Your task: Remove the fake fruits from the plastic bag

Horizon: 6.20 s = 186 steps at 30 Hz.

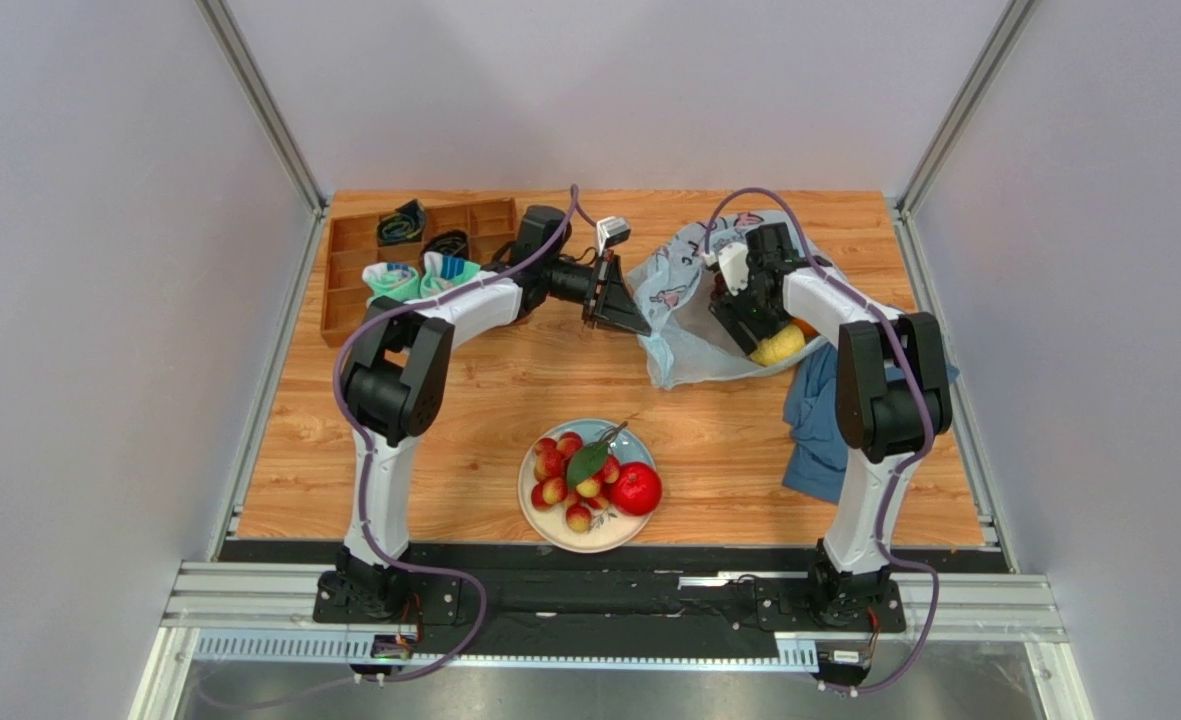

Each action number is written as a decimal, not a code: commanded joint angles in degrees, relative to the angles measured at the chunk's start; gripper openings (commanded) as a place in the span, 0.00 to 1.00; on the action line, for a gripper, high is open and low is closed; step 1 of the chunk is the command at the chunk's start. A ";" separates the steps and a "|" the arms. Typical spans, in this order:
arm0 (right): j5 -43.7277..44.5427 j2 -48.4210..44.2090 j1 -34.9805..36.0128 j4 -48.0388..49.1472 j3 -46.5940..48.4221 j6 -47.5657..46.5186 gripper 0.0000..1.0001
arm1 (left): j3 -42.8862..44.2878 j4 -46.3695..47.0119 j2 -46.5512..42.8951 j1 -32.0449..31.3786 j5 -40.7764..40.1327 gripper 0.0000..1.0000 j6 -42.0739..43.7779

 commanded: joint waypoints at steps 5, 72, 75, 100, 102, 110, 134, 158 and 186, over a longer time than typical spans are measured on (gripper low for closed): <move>-2.59 -6.20 -0.14 -10.12 0.13 0.07 0.77 | 2.63 -4.72 -5.60 -0.42 1.20 0.00 6.07; -27.82 -8.22 31.86 -11.46 -2.24 27.13 0.29 | 5.71 -0.44 -6.49 3.10 1.02 0.00 1.16; -23.25 -11.21 31.51 -11.72 -2.25 28.02 0.26 | 3.09 14.07 -5.60 5.20 2.34 0.00 -8.75; -26.49 -9.82 32.38 -2.23 -6.99 28.45 0.27 | 2.98 27.98 -2.61 7.85 4.89 0.00 -21.01; -26.67 -9.63 32.64 -2.93 -6.99 29.33 0.28 | 3.86 25.08 -2.53 8.11 4.71 0.00 -19.60; -25.44 -9.54 32.21 -4.87 -4.72 27.40 0.71 | 9.21 7.63 -1.82 9.16 3.31 0.00 -9.33; -13.85 -20.90 4.17 -15.26 2.24 4.39 0.55 | 17.49 -18.35 -0.51 10.39 -5.13 0.00 10.29; 9.09 3.98 -0.75 -4.69 11.12 -6.52 0.87 | 13.62 -18.44 -2.79 7.32 -4.08 0.00 10.64; -24.90 -23.59 0.65 -21.74 10.07 3.93 0.38 | 21.17 -16.59 1.60 6.88 -4.87 0.00 9.41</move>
